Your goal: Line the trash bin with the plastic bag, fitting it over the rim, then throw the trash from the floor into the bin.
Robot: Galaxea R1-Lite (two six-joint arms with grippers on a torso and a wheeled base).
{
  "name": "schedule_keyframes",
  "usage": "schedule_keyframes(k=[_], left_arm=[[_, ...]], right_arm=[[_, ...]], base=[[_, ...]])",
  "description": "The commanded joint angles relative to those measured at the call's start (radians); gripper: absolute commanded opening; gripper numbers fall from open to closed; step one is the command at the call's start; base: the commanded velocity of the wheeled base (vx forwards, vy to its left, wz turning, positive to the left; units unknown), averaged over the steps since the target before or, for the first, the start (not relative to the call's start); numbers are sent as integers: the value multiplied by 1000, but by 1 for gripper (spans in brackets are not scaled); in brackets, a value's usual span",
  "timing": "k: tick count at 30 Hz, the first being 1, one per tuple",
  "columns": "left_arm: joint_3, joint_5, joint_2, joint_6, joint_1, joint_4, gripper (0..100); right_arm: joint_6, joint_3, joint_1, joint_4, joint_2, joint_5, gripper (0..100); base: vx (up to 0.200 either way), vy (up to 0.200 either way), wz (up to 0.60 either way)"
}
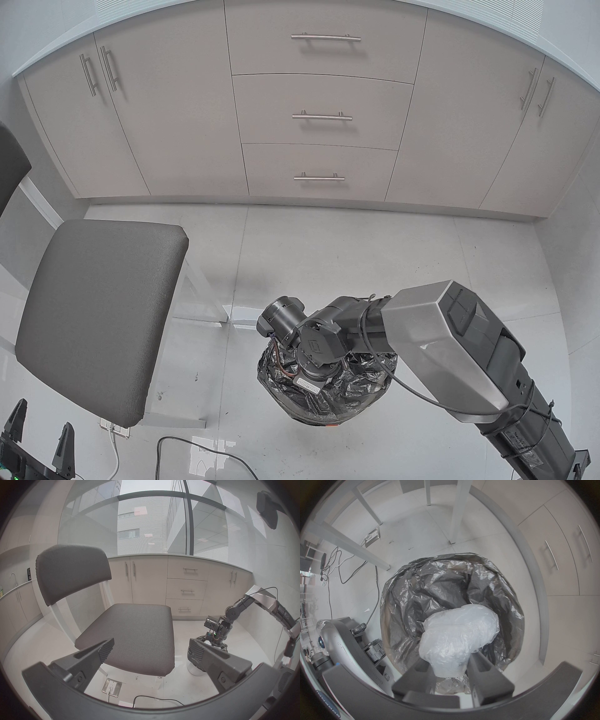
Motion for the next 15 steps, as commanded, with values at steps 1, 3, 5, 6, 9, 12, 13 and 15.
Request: schedule_keyframes(k=[1,3,5,6,9,12,13,15], left_arm=[[18,0,-13,0,0,0,100],[18,0,-13,0,0,0,100],[18,0,-13,0,0,0,100],[18,0,-13,0,0,0,100],[18,0,-13,0,0,0,100],[18,0,-13,0,0,0,100],[18,0,-13,0,0,0,100],[18,0,-13,0,0,0,100]], right_arm=[[-25,1,0,-43,54,-2,0],[-31,1,-3,-65,66,-2,0],[-34,1,-9,-66,69,-2,100],[-34,1,-9,-66,69,-2,100],[-30,1,-14,-74,77,0,100],[-30,1,-17,-100,92,-2,100],[-30,1,-17,-125,100,-2,100],[-31,1,-15,-152,107,-2,100]], base=[[0,0,0],[0,0,0],[0,0,0],[0,0,0],[0,0,0],[0,0,0],[0,0,0],[0,0,0]])
